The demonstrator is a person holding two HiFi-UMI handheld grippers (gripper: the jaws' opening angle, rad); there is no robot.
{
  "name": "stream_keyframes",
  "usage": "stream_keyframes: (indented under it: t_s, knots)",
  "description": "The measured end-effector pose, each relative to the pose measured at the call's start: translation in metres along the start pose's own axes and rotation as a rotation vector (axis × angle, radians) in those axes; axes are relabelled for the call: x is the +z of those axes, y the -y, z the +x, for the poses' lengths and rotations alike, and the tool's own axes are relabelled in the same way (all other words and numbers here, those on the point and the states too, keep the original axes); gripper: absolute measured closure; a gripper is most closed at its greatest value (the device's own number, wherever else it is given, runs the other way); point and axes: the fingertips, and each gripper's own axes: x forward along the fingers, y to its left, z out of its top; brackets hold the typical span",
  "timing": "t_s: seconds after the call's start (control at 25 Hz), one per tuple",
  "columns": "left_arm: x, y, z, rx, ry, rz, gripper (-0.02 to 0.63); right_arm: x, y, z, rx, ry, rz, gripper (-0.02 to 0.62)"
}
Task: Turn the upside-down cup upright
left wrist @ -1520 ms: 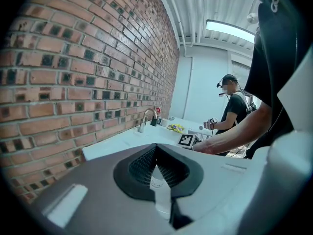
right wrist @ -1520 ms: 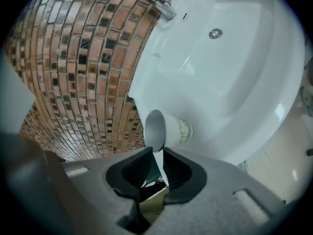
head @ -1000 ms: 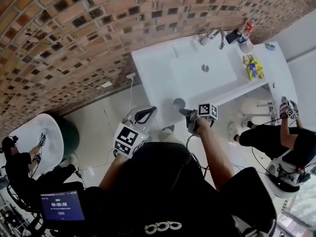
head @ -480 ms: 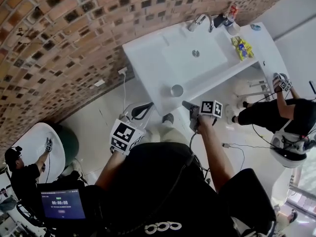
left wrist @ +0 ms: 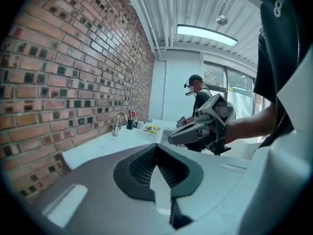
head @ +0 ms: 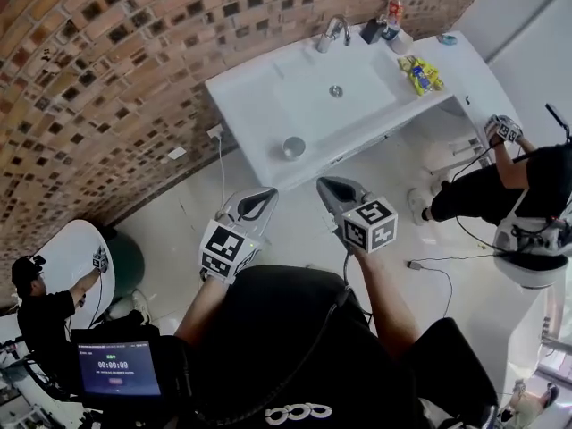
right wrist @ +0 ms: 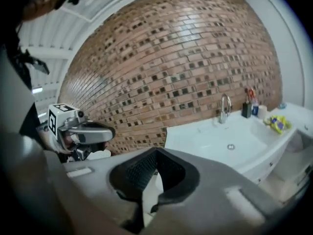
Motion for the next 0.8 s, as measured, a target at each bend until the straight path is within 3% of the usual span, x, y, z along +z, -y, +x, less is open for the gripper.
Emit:
stream_keyframes:
  t_s: [0.16, 0.4, 0.8]
  knots:
    - [-0.019, 0.075, 0.008, 0.032, -0.001, -0.026, 0.591, -0.024, -0.027, -0.067, 0.037, 0.021, -0.208, 0.603]
    - [-0.044, 0.180, 0.006, 0.027, -0.043, -0.044, 0.591, -0.079, -0.049, -0.147, 0.086, 0.009, -0.237, 0.603]
    - [-0.044, 0.212, -0.016, 0.054, -0.057, -0.020, 0.591, -0.111, -0.068, -0.186, 0.112, 0.022, -0.234, 0.603]
